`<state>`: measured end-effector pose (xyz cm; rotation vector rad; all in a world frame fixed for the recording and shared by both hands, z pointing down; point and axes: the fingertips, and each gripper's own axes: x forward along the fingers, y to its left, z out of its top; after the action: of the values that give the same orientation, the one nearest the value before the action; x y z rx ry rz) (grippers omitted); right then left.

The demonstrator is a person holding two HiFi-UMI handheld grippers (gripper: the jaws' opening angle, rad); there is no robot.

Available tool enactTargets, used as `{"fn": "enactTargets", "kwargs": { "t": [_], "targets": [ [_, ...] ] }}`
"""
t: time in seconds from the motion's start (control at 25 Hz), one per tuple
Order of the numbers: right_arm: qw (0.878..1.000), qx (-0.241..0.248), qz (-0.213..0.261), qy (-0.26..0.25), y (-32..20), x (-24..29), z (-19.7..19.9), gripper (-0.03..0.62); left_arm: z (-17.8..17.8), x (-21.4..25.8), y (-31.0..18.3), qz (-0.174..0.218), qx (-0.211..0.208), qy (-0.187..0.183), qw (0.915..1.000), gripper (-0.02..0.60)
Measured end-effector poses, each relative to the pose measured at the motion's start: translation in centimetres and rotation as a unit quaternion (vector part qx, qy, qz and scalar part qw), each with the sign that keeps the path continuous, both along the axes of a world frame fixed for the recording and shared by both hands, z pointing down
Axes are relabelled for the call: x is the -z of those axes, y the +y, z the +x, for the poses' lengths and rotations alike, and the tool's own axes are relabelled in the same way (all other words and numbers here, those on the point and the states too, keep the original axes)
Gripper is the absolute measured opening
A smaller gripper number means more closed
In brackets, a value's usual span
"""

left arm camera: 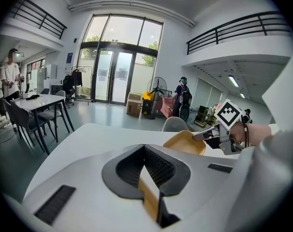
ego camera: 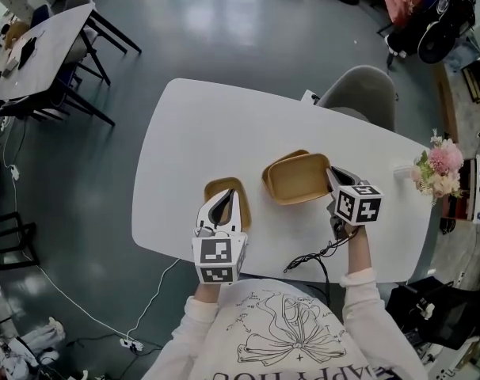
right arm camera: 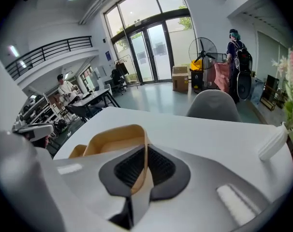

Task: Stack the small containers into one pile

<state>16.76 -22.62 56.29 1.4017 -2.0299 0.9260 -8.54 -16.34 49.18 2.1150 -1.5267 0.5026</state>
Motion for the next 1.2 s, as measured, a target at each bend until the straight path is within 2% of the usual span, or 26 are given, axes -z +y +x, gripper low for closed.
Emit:
{"fn": "enactTargets", "kwargs": {
  "t": [0.32,0.68,1.04,1.2],
  "targets": [
    [0.997,0.062,-0.045,0.017,-1.6,-2.6,-0.9,0.026,0.2,-1.2,-1.8,-0.014,-0.006,0.003,0.9999,0.006],
    [0.992,0.096,-0.080,0.022,-2.4,-5.2,-1.4,0.028,0.3,-2.2,-2.5,-0.028,-0.002,0.004,0.9996,0.006],
    [0.989,0.112,-0.078,0.056,-3.1,-6.7,-1.9,0.038,-1.1,-2.7,-2.7,-0.031,0.012,0.002,0.9995,0.006],
    [0.992,0.101,-0.063,0.044,-3.4,-6.6,-1.8,0.031,-1.3,-2.6,-2.2,-0.031,0.016,0.001,0.9994,0.006]
  ]
}}
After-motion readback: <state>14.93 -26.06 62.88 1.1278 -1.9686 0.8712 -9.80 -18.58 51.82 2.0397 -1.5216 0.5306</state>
